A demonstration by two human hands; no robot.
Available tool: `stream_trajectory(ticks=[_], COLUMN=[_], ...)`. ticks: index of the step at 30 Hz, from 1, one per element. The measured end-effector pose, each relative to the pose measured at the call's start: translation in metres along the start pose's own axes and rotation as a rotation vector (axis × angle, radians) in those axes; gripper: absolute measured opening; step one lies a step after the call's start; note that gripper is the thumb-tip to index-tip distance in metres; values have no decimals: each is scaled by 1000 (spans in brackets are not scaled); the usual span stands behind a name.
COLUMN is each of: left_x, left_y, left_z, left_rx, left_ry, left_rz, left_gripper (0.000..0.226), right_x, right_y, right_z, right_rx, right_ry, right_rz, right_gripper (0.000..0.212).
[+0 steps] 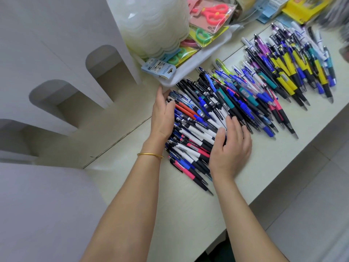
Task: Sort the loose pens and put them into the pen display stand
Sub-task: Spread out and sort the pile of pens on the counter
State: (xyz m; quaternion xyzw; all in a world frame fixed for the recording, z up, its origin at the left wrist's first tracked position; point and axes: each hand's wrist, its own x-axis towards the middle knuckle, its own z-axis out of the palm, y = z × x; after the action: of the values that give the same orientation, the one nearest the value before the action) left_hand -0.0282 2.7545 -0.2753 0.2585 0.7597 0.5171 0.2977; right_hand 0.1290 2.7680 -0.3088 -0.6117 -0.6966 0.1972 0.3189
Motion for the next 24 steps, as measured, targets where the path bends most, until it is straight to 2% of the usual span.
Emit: stream_trajectory(ticks=[5, 10, 17, 20, 24], left_x=[-1, -5, -11, -10, -33], left_y=[4, 13, 11, 15, 10], left_z=[0, 6, 3, -4, -6], left_rx=[-41, -25, 26, 118, 383], left_ry=[52, -1, -28, -42, 35], left_rz=[14, -15, -26, -43, -61], left_gripper=[66, 72, 51, 50, 62], right_x=[2, 1, 1, 1, 2], right_y=[4, 3, -4, -5, -1], right_z=[0, 0, 3, 3, -1], right_rx=[-6, -8, -53, -60, 48], right_ry=[7, 5, 25, -3, -38], right_rz=[-14, -10, 9, 17, -6], right_gripper=[47, 49, 47, 50, 54])
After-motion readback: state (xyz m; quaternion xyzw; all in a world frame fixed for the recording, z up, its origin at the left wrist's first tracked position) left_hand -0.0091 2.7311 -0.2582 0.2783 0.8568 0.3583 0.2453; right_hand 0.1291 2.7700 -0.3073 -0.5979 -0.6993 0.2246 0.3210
